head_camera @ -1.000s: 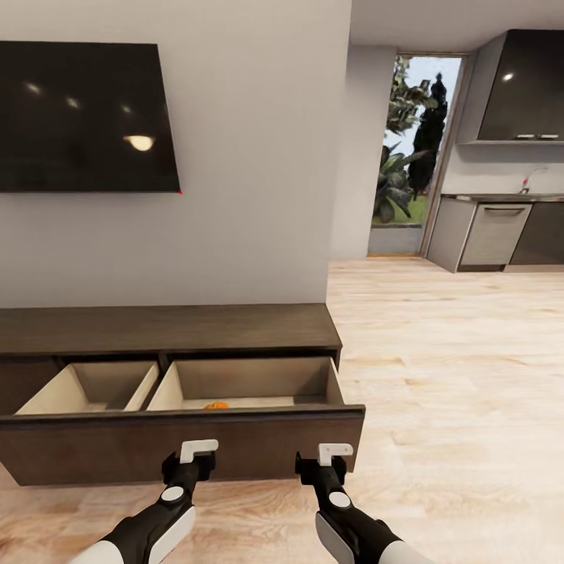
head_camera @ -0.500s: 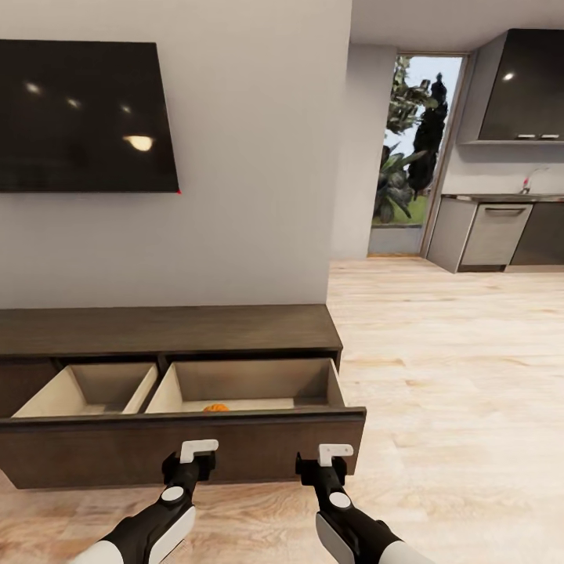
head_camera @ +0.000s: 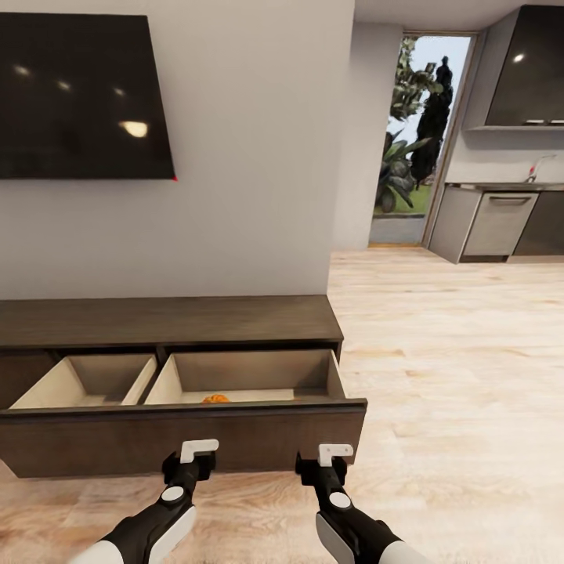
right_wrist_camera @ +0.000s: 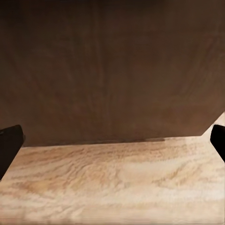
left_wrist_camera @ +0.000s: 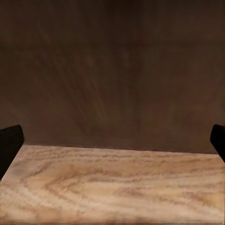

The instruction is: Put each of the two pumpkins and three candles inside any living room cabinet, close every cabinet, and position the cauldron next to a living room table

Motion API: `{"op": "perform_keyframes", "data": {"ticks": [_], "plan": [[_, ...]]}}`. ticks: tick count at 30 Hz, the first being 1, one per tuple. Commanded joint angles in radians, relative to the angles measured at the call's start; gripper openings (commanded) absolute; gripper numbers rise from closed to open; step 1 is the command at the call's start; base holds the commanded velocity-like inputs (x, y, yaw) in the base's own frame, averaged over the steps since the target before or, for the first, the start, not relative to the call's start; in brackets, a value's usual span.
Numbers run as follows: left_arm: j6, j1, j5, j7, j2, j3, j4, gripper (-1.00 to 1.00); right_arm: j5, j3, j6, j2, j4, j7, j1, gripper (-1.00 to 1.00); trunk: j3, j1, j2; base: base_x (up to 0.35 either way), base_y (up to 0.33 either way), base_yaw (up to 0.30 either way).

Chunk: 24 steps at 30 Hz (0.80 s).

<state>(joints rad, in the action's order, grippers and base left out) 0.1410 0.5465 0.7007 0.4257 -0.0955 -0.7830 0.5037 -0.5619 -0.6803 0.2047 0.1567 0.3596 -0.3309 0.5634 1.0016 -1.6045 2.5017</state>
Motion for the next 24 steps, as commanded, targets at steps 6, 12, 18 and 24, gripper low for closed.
{"op": "perform_keyframes", "data": {"ticks": [6, 12, 18, 24], "plan": [[0.005, 0.001, 0.008, 0.005, -0.001, -0.009, 0.001, 1.0, -0.01, -0.008, 0.025, 0.0, -0.001, -0.005, 0.001, 1.0, 0.02, -0.002, 0.002, 0.0, 0.0, 0.0], [0.006, 0.001, 0.009, 0.006, -0.001, -0.009, 0.001, 1.0, -0.01, -0.008, 0.042, -0.001, -0.001, -0.005, 0.001, 1.0, 0.02, -0.002, 0.002, 0.0, 0.0, 0.0], [0.006, 0.001, 0.009, 0.007, -0.001, -0.009, 0.001, 1.0, -0.01, -0.008, 0.05, -0.001, -0.001, -0.005, 0.001, 1.0, 0.02, -0.002, 0.002, 0.0, 0.0, 0.0], [0.006, 0.001, 0.009, 0.006, -0.001, -0.01, 0.001, 1.0, -0.007, -0.014, 0.117, 0.0, -0.003, -0.005, 0.001, 1.0, 0.02, -0.002, 0.002, 0.0, 0.0, 0.0]]}}
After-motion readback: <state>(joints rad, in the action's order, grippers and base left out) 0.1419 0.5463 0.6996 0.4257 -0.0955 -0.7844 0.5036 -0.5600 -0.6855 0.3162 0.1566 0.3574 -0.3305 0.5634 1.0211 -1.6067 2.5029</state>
